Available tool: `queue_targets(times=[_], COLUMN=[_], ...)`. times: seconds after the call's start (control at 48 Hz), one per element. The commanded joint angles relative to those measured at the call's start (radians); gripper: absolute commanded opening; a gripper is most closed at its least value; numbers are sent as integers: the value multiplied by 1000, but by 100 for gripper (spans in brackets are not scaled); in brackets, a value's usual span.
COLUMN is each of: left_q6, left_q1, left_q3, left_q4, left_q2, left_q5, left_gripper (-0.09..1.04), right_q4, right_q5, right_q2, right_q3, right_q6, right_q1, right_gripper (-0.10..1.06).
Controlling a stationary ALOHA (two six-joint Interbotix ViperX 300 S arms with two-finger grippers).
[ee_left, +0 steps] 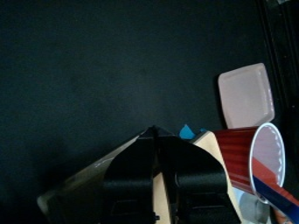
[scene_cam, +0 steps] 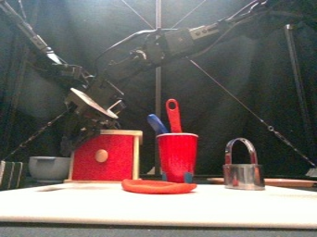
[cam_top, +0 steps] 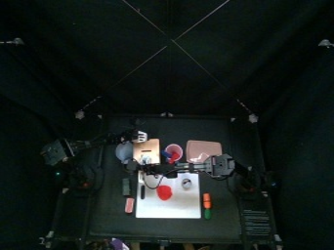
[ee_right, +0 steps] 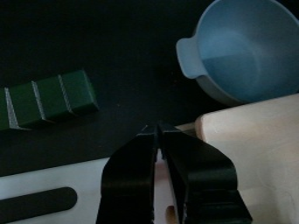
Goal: Get the cutter from the drawer then cut the dough then place the extra dough in the bowl
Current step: Cut the dough
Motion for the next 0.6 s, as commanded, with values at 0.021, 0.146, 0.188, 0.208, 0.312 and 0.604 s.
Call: queue_targets(times=[0.021, 0.146, 0.188, 0.208, 0.312, 0.604], left_q6=[0, 2, 0, 0, 0, 2], left_q1=[-6, -6, -6, -6, -5, -9], left_q3=[-5, 6, 12, 15, 32, 97], left_q4=[2, 17, 26, 31, 54, 166], left_q2=[-17, -38, -48, -54, -87, -235], left_q5=[-31, -101, -123, -133, -179, -235], left_gripper=[40, 40, 40, 40, 40, 40], right_q4=[-2, -8, -8, -8, -8, -8], right_q5=[-6, -12, -17, -20, -44, -61], right_q2=[-37, -55, -66, -71, -95, -209], right_q3=[-32, -44, -48, -48, -46, 29], right_q6=[0, -2, -2, -3, -3, -5], right_q1=[-34, 3, 18, 23, 48, 103], right_gripper=[51, 51, 51, 51, 51, 51])
